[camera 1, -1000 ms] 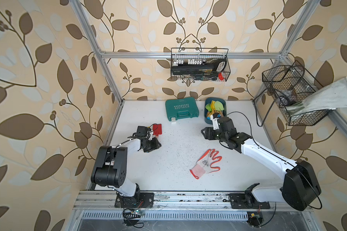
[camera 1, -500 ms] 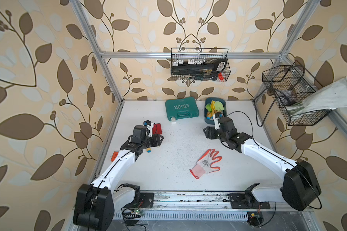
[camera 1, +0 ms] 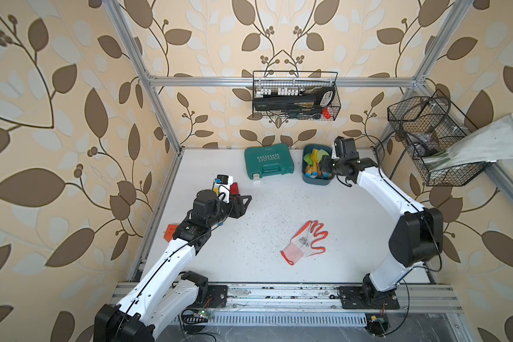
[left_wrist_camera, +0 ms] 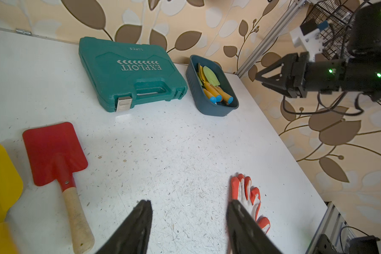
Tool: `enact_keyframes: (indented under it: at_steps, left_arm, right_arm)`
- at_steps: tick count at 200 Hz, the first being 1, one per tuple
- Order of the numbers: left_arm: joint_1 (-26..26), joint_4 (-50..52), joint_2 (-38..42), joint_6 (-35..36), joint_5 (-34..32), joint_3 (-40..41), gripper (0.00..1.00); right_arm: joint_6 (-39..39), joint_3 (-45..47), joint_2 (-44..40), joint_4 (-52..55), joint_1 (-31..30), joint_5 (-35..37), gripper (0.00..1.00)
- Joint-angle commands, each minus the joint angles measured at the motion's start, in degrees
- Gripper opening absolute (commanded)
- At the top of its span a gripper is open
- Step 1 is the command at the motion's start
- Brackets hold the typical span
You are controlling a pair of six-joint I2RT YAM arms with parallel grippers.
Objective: Take the shovel out of the storage box
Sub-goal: Place the shovel at the center of the board.
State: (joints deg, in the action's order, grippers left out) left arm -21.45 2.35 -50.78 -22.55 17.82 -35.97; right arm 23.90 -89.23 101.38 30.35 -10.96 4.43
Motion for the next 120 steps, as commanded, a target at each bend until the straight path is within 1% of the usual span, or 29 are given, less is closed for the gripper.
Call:
enact_keyframes:
  at_steps: [1,13,48,76,120]
  left_arm:
    - [-0.3,-4.7,0.1,0.3,2.7,1.1,0.59]
    - [-0.3,-4.9,-0.1,0.0,2.9,1.0,0.59]
    - [-0.4,-4.6,-0.7,-0.1,2.9,0.8,0.59]
    - [-0.4,-4.1,-1.2,-0.1,3.2,0.8,0.59]
    - [-0.5,-2.5,-1.6,0.0,2.8,0.2,0.59]
  right_arm:
    - [-1.2,-7.4,7.3,10.4,1.2,-1.1,0.56]
    - [-1.2,-10.1,10.3,12.5,1.8,-0.7,0.57]
    - [-1.7,-13.2,15.6,13.6,2.4,0.1,0.56]
    - [-1.9,-13.2,17.6,12.3,2.6,-0.9,0.54]
    - [-0.9,-15.4,20.4,13.1,3.6,-0.9,0.53]
